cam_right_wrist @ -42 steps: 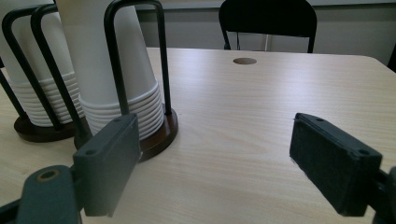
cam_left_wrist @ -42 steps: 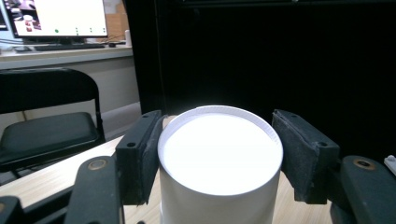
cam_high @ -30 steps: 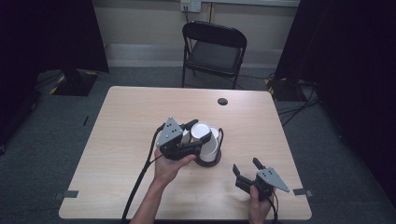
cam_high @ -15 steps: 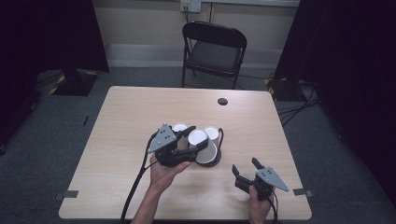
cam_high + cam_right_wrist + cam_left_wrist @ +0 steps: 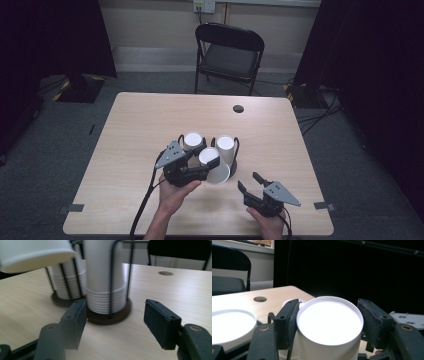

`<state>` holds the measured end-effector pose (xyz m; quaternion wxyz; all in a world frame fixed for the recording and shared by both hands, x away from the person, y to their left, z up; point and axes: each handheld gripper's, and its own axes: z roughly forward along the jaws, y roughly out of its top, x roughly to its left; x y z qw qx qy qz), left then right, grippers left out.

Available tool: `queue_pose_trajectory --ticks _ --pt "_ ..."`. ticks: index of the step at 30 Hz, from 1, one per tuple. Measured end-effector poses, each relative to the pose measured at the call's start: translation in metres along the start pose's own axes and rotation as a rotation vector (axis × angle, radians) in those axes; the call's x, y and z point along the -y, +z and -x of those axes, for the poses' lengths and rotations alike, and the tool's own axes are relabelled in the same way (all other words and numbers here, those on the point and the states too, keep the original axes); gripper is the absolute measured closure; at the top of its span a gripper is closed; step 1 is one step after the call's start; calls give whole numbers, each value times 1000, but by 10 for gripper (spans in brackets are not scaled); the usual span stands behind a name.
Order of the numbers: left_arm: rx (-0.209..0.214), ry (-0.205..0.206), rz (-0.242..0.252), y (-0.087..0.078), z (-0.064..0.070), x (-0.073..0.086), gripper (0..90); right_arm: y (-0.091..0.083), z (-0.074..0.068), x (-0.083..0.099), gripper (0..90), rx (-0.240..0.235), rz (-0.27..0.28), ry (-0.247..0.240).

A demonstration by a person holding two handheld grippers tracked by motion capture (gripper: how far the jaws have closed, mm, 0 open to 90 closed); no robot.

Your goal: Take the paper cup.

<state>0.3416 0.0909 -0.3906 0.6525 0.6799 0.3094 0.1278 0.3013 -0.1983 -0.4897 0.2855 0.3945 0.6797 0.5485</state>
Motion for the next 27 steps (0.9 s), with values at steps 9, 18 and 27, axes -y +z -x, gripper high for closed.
queue_pose_trajectory --ticks 9,18,27 --pt "14 -72 9 -5 1 20 358 4 -32 -5 460 -141 37 -106" --pt "68 -157 -23 -15 4 29 358 8 -46 -2 521 -185 89 -174" --pt "104 -260 3 -24 -1 36 358 9 -55 -4 579 -217 122 -221"
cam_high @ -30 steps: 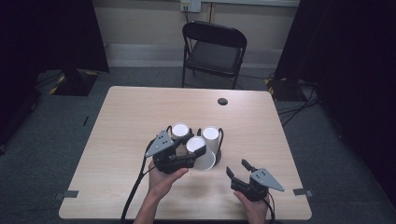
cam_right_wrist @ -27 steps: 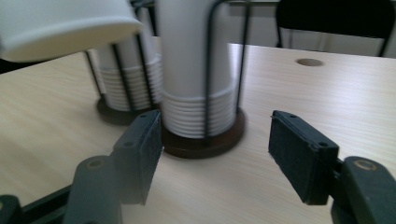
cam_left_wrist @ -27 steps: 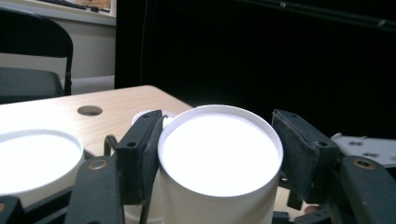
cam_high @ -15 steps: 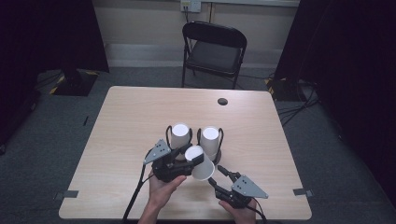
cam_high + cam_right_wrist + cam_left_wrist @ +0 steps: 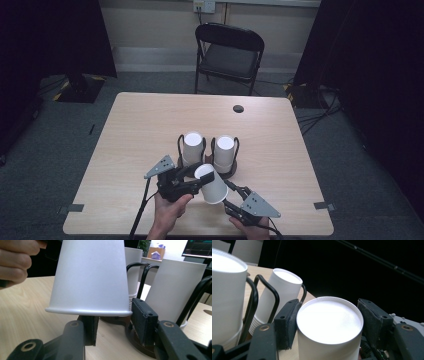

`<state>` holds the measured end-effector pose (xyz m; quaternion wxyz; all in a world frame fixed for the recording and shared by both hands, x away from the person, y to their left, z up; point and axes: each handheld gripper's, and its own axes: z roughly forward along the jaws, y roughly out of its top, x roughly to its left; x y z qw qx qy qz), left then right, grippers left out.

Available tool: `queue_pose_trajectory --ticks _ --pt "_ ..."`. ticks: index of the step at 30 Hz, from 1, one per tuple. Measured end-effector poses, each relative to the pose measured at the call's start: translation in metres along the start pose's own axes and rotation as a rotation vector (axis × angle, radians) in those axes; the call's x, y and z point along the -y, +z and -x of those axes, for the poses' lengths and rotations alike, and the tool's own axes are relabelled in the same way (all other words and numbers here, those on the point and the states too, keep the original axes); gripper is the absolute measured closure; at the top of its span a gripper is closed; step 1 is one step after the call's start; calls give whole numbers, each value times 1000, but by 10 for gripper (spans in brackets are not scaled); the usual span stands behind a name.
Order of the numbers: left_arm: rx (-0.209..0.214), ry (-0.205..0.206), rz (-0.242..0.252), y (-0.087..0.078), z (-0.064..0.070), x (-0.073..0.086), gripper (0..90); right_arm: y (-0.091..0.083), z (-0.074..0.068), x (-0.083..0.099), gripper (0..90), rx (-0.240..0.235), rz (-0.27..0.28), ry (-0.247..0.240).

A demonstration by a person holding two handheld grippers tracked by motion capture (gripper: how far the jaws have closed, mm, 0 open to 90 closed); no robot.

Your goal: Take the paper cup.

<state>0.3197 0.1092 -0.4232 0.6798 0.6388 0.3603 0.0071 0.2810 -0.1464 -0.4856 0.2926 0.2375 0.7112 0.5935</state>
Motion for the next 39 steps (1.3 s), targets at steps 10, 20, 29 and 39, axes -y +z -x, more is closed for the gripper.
queue_pose_trajectory --ticks 10,20,29,39 --pt "61 -95 19 -1 -7 4 357 -1 0 -3 654 15 62 -30" --pt "106 -121 5 7 -3 3 356 1 2 -5 700 31 123 -46" --pt "106 -94 6 6 -5 3 335 0 4 -6 805 8 122 -41" --pt "44 -18 -7 4 -5 3 316 -1 6 -6 830 -18 95 -12"
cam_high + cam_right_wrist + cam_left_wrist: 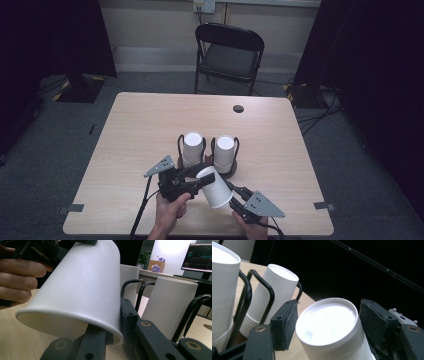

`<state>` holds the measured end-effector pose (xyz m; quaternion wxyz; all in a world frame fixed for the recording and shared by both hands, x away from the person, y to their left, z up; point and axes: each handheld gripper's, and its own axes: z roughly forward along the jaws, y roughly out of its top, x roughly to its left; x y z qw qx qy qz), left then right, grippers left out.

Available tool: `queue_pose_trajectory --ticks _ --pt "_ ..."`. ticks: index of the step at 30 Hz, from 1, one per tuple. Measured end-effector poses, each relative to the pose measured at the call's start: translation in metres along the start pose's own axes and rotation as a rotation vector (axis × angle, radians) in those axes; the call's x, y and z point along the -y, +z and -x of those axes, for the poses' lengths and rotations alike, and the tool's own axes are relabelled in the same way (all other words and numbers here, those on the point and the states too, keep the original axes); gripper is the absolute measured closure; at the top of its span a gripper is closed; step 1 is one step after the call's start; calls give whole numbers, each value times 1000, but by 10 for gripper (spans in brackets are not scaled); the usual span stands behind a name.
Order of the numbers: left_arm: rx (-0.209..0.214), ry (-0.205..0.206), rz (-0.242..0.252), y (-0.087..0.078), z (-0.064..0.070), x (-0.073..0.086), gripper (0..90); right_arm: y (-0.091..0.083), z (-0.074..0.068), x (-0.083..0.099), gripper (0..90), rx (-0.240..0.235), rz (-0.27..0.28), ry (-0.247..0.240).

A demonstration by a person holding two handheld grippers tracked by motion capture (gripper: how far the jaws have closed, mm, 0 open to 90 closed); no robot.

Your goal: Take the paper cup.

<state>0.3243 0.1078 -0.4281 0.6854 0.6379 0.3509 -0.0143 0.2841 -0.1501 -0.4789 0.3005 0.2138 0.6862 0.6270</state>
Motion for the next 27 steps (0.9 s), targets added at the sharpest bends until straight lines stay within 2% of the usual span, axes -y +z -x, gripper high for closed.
queue_pose_trajectory --ticks 5,8,10,12,18,23,25,27 --pt "-54 63 0 -1 1 0 326 -1 2 0 842 -8 -41 32" --pt "-46 55 3 -2 0 -2 307 -3 5 -1 843 -17 -59 70" --pt "-80 81 9 -3 1 -3 281 -4 6 -1 843 -27 -70 90" --pt "-93 94 8 -4 0 -3 276 -5 7 -2 843 -30 -81 96" --pt "-144 188 0 -7 0 -2 261 -6 9 -2 844 -41 -127 122" --pt "-187 248 -13 -9 0 -1 261 -6 11 -2 844 -34 -170 139" --pt "-187 284 -11 -11 0 0 262 -6 12 -2 844 -35 -185 142" --pt "-198 296 -3 -12 -2 4 261 -6 12 -1 843 -43 -187 145"
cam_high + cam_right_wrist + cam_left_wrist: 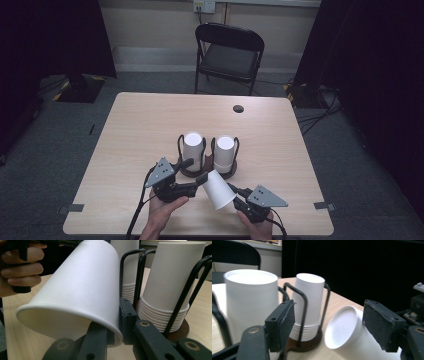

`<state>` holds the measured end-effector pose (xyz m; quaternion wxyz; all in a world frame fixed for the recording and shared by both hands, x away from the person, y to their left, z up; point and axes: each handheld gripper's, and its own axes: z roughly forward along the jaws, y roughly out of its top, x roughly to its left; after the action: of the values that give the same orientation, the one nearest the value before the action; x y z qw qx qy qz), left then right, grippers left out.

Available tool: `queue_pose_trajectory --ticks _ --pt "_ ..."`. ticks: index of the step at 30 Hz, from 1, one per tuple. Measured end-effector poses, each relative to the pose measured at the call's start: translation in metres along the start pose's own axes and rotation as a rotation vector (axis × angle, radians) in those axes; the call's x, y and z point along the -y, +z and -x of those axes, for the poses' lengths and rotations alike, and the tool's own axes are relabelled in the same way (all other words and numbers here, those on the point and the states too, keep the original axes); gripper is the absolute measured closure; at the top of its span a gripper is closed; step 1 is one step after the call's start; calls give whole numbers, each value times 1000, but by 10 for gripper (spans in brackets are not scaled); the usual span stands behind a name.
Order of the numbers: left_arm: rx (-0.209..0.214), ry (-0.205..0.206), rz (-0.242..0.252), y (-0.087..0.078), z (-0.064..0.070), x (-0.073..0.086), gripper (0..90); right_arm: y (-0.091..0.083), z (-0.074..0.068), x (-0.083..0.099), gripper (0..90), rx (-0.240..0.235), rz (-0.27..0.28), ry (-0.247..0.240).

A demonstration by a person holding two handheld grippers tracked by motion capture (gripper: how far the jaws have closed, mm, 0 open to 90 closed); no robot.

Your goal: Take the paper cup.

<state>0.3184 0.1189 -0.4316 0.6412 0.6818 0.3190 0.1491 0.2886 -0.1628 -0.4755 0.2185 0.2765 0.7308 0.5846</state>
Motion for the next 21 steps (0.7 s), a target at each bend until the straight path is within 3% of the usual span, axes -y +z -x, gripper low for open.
queue_pose_trajectory --ticks 2,7,13,18,21 --pt "4 2 -1 -1 -2 3 260 0 1 0 844 3 -15 3" --pt "-31 47 -18 -3 -3 8 255 0 1 0 841 19 -40 -6" --pt "-10 61 -31 -6 -9 12 230 3 3 -2 840 7 -93 8" --pt "-22 151 -64 -8 -10 14 241 4 4 -4 839 -4 -146 -5" --pt "-18 160 -64 -11 -9 15 232 4 5 -6 839 -12 -177 -2"
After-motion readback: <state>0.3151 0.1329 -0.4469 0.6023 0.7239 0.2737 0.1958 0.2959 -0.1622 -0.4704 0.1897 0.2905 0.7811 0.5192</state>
